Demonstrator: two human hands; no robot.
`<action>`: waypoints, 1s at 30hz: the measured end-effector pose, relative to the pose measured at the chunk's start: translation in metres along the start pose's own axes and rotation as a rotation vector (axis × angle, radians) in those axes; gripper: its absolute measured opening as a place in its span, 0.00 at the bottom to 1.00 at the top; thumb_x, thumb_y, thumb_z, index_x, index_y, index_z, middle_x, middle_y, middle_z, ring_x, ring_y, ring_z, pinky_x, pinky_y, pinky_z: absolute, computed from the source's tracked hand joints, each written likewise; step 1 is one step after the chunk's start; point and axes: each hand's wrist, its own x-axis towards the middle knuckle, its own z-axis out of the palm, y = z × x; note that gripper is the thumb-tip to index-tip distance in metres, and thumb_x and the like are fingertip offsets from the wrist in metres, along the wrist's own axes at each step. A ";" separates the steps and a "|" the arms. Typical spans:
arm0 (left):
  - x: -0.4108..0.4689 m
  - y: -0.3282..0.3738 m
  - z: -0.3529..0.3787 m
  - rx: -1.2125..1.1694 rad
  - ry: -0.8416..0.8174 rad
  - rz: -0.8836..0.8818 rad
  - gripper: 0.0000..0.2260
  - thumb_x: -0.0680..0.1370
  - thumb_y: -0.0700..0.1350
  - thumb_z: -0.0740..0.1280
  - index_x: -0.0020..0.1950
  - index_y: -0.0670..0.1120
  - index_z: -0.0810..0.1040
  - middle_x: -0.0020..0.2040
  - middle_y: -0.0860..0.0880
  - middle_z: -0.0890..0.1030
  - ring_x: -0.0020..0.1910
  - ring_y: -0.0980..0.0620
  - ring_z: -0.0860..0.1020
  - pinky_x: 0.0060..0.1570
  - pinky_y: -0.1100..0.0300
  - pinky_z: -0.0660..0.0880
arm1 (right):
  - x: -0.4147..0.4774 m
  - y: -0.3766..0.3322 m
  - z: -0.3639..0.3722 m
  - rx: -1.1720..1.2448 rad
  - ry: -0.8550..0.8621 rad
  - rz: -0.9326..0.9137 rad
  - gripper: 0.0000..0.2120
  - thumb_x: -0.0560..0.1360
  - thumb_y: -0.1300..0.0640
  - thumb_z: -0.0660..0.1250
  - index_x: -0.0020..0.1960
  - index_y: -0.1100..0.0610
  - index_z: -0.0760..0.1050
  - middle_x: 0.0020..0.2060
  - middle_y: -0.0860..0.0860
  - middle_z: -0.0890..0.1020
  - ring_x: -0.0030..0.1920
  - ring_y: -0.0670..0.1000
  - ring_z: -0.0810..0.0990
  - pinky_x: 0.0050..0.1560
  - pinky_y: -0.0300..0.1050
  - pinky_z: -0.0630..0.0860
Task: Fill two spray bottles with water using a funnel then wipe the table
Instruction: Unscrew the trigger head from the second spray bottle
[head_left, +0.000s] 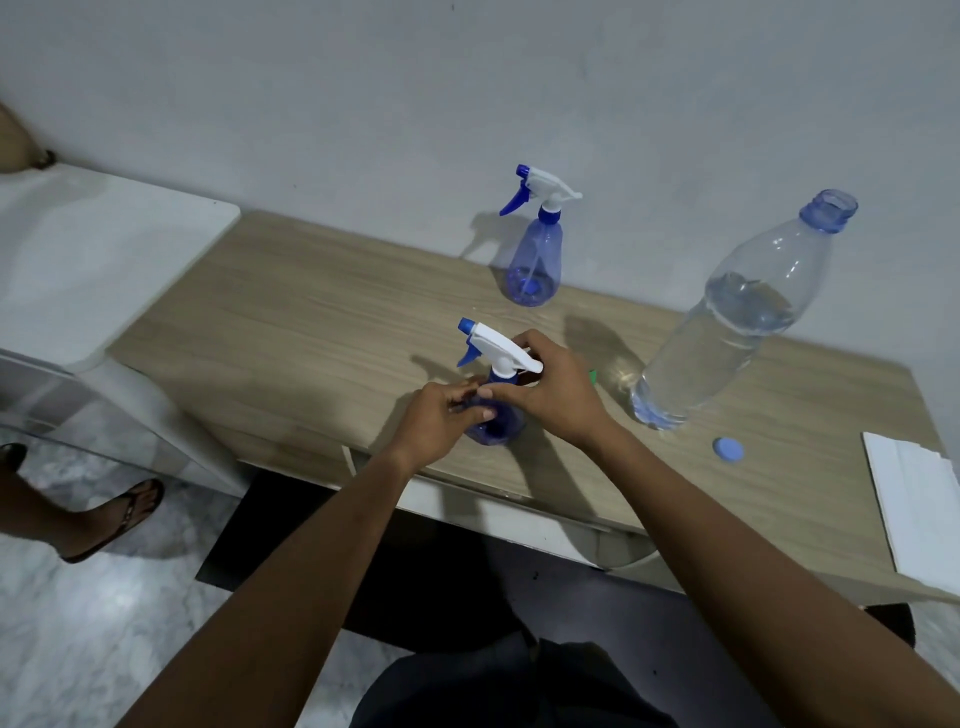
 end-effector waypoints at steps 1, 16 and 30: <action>0.001 -0.001 0.000 0.003 -0.009 -0.006 0.15 0.76 0.38 0.73 0.62 0.42 0.83 0.54 0.51 0.84 0.44 0.73 0.79 0.44 0.80 0.70 | -0.001 0.000 0.003 -0.014 0.049 0.016 0.22 0.63 0.47 0.84 0.48 0.54 0.77 0.38 0.49 0.83 0.38 0.48 0.79 0.40 0.41 0.74; 0.004 -0.003 -0.002 -0.043 -0.060 0.003 0.20 0.77 0.39 0.72 0.69 0.42 0.77 0.64 0.51 0.80 0.63 0.58 0.77 0.54 0.77 0.72 | -0.006 0.003 -0.015 0.007 -0.141 0.008 0.13 0.75 0.59 0.75 0.59 0.53 0.84 0.48 0.47 0.88 0.48 0.49 0.86 0.54 0.48 0.80; 0.003 -0.001 -0.003 -0.061 -0.076 -0.006 0.17 0.77 0.37 0.71 0.66 0.43 0.80 0.60 0.51 0.83 0.61 0.57 0.80 0.57 0.72 0.73 | 0.000 -0.008 -0.013 -0.113 -0.061 -0.015 0.08 0.72 0.53 0.78 0.46 0.56 0.84 0.35 0.47 0.84 0.34 0.39 0.78 0.36 0.34 0.68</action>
